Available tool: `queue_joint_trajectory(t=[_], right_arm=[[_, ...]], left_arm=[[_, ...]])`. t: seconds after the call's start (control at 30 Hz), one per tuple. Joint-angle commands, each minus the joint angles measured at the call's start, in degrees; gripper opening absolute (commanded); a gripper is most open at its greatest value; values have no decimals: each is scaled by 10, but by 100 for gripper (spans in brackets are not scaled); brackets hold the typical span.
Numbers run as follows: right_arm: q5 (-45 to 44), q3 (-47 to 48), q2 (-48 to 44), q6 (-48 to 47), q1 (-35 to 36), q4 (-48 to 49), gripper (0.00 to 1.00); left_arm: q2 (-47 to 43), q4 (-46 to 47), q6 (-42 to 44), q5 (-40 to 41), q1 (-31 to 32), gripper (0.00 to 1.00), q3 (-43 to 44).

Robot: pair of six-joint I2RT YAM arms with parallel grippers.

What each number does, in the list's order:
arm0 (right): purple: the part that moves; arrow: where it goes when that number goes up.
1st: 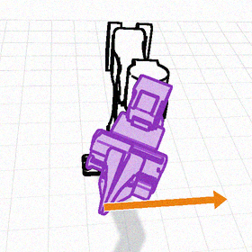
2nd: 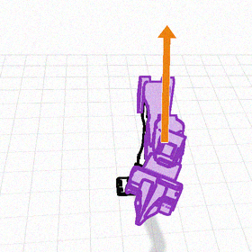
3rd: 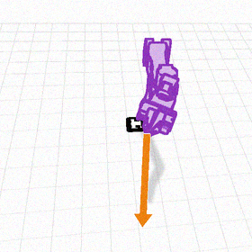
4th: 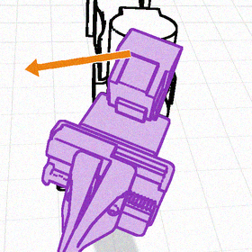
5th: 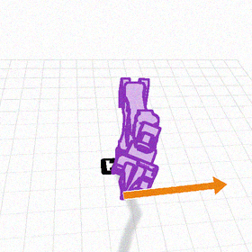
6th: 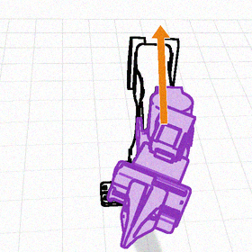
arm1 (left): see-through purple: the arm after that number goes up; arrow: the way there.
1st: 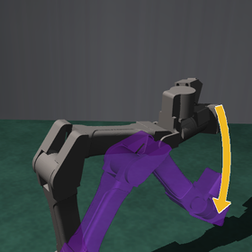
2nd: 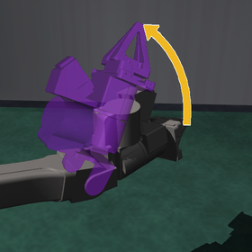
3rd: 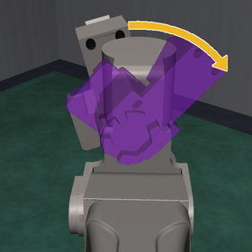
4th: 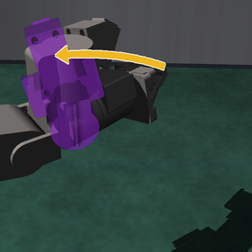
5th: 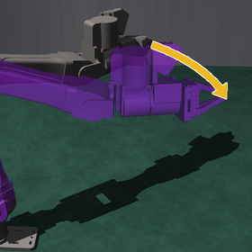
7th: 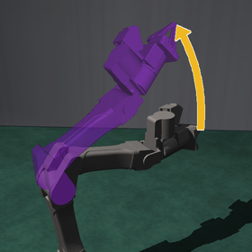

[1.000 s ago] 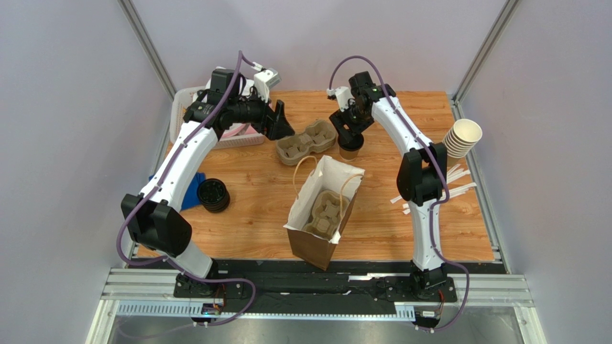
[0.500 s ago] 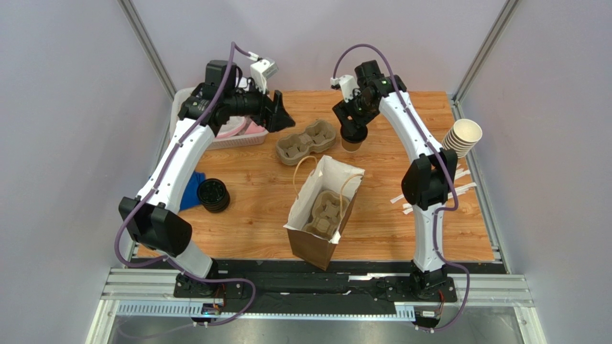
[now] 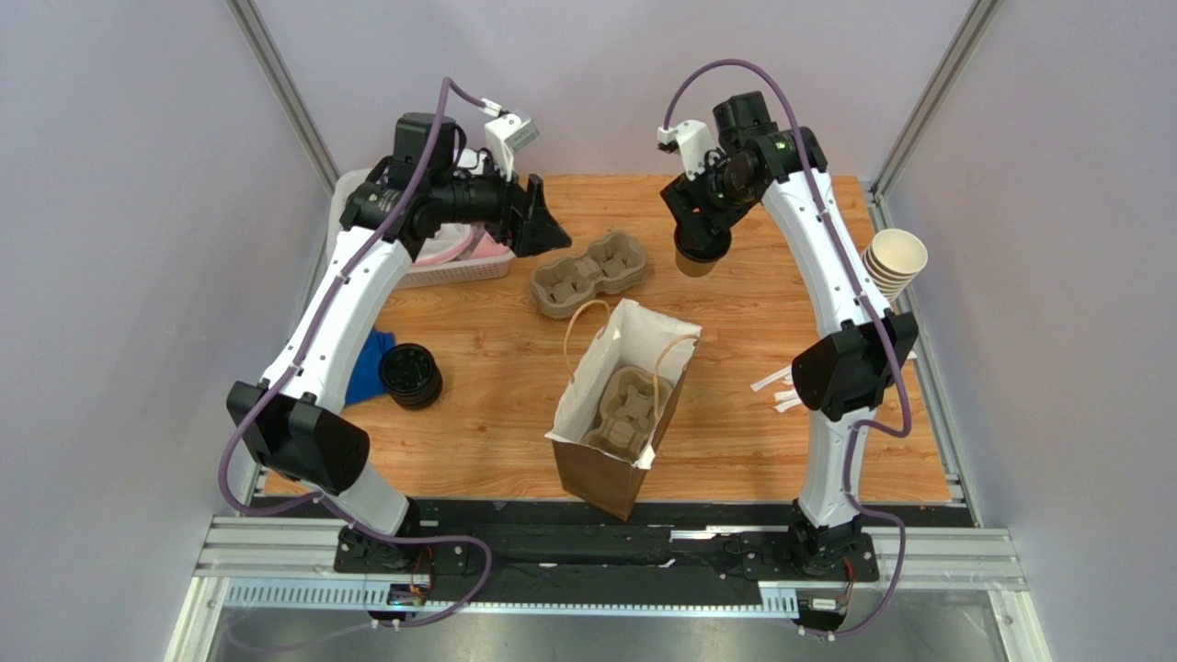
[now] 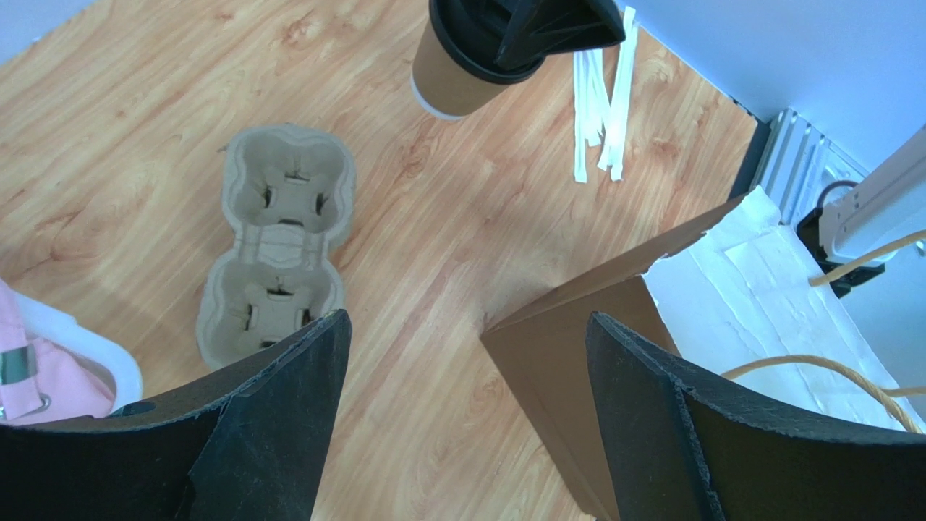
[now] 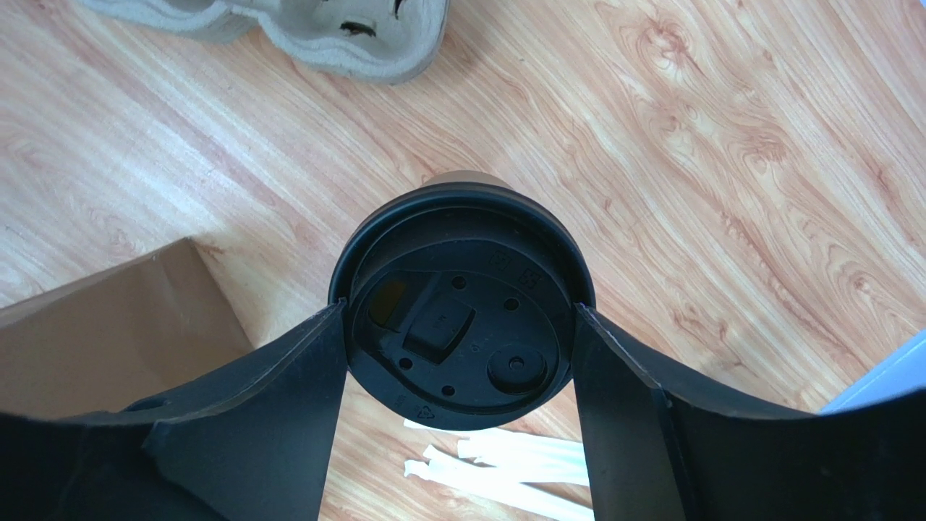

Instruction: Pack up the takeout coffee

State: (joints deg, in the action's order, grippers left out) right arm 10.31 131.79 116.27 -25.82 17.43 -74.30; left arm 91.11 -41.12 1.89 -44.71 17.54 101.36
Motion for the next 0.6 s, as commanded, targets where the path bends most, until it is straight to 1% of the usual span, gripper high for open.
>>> queue_joint_trajectory(t=[0.0, 0.17, 0.23, 0.3, 0.33, 0.4, 0.43, 0.57], right_arm=[[-5, 18, -46, -12, -3, -28, 53], [-1, 10, -75, -18, -4, -56, 53], [-5, -40, -96, -17, -6, -52, 52], [-4, -90, -113, -12, -10, -26, 52], [-4, -130, -118, -9, -13, -15, 52], [-11, -163, -130, -5, -13, 20, 52], [-13, -194, -132, -5, -14, 31, 52], [-13, -245, -120, 4, -14, 78, 51]], left_arm=[[-23, 3, 16, -10, 15, 87, -5], [-40, 17, 6, -10, 23, 87, -26], [-42, 24, 4, -9, 24, 87, -35], [-44, 32, -3, -11, 24, 87, -42], [-45, 36, -5, -11, 25, 87, -48], [-47, 39, -7, -10, 25, 87, -52], [-48, 41, -7, -11, 24, 87, -56], [-53, 40, -4, -8, 24, 88, -62]])
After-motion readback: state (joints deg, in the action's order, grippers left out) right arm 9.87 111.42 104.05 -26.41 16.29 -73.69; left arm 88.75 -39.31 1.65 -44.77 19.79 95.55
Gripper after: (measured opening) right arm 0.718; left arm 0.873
